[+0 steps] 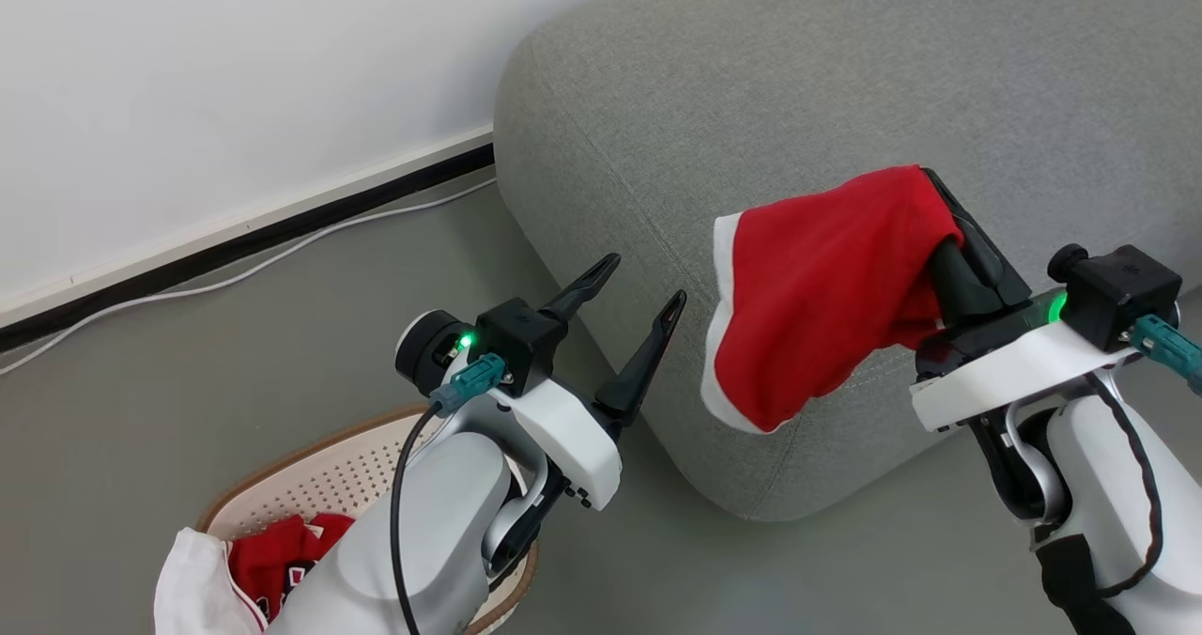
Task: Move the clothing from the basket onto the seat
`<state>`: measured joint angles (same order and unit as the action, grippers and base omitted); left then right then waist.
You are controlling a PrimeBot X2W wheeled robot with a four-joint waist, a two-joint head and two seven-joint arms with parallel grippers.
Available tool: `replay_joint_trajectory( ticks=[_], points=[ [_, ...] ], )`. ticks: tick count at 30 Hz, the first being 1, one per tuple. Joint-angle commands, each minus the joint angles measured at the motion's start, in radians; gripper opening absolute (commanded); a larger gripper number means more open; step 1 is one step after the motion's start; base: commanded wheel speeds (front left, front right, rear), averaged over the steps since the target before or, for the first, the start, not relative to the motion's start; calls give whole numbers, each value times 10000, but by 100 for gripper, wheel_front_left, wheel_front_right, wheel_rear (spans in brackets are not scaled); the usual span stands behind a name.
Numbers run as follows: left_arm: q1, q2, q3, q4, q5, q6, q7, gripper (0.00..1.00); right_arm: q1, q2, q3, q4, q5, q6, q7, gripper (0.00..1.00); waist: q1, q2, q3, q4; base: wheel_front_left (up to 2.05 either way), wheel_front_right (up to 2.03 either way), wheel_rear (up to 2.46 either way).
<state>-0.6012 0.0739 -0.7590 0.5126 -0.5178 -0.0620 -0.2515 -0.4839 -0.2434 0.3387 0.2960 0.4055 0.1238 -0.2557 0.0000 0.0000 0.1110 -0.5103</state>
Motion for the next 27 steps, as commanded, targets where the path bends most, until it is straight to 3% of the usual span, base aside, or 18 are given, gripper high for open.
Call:
replay_joint_trajectory(
  ticks=[1, 16, 27],
  points=[
    [-167, 46, 360, -192, 162, -47, -101, 100, 61, -116, -28, -374, 56, 69, -61, 0, 0, 0, 94, -154, 0, 0, 0],
    [-294, -145, 441, -19, 519, -172, -102, 100, -161, -634, -2300, -933, -209, 69, -61, 0, 0, 0, 727, -273, 0, 0, 0],
    [-957, -225, -118, 193, 1028, -183, -102, 100, -1598, -1329, -4008, 21, -350, 69, -61, 0, 0, 0, 1975, 17, 0, 0, 0]
  ],
)
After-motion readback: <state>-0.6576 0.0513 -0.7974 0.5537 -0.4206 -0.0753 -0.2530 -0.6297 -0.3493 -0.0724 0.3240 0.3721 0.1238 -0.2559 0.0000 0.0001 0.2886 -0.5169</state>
